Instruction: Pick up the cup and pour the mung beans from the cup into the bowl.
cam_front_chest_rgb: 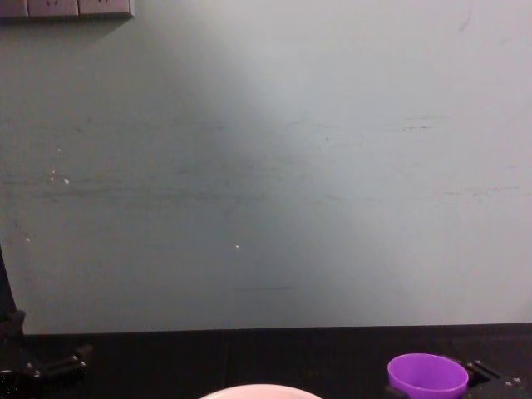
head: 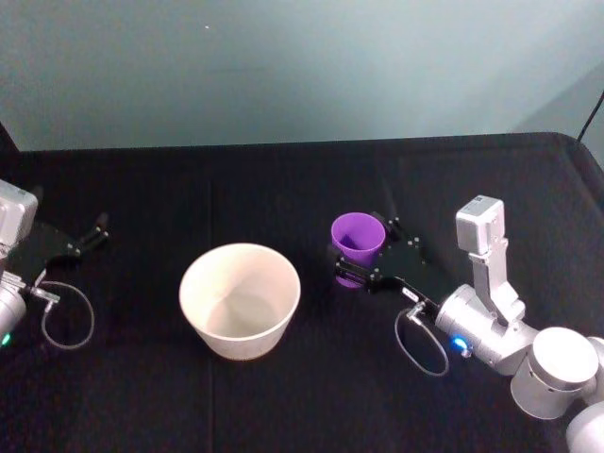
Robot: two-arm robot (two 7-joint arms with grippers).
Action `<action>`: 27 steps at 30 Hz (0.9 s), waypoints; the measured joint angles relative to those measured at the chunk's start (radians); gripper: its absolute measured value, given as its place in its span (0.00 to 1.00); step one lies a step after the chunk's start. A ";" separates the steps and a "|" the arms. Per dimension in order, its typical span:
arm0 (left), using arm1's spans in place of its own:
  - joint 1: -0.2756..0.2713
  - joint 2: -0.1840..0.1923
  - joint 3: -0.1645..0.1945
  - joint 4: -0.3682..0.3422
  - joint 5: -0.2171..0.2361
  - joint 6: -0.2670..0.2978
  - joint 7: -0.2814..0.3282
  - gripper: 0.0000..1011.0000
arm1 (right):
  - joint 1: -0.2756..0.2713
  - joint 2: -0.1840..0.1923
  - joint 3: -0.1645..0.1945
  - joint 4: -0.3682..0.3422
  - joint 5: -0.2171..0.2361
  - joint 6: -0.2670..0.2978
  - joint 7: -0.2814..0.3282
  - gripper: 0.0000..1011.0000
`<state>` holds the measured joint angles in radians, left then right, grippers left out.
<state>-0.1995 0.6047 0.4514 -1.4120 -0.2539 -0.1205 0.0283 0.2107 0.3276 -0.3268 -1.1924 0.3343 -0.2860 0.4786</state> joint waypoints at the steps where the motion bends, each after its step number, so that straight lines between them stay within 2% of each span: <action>1: 0.000 0.000 0.000 0.000 0.000 0.000 0.000 0.99 | 0.000 -0.002 0.002 0.000 -0.001 0.000 0.003 0.99; 14: 0.000 0.000 0.000 0.000 0.000 0.000 0.000 0.99 | 0.000 -0.004 0.005 0.002 -0.001 0.001 0.012 0.99; 22: 0.000 0.000 0.000 0.000 0.000 0.000 0.000 0.99 | -0.001 -0.003 0.004 0.001 -0.001 0.001 0.011 0.85; 23: 0.000 0.000 0.000 0.000 0.000 0.000 0.000 0.99 | -0.001 -0.003 0.004 0.001 -0.001 0.001 0.011 0.81; 27: 0.000 0.000 0.000 0.000 0.000 0.000 0.000 0.99 | -0.001 -0.003 0.003 0.001 -0.001 0.001 0.011 0.77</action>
<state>-0.1995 0.6047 0.4514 -1.4120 -0.2539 -0.1205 0.0283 0.2099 0.3245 -0.3234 -1.1916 0.3335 -0.2848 0.4891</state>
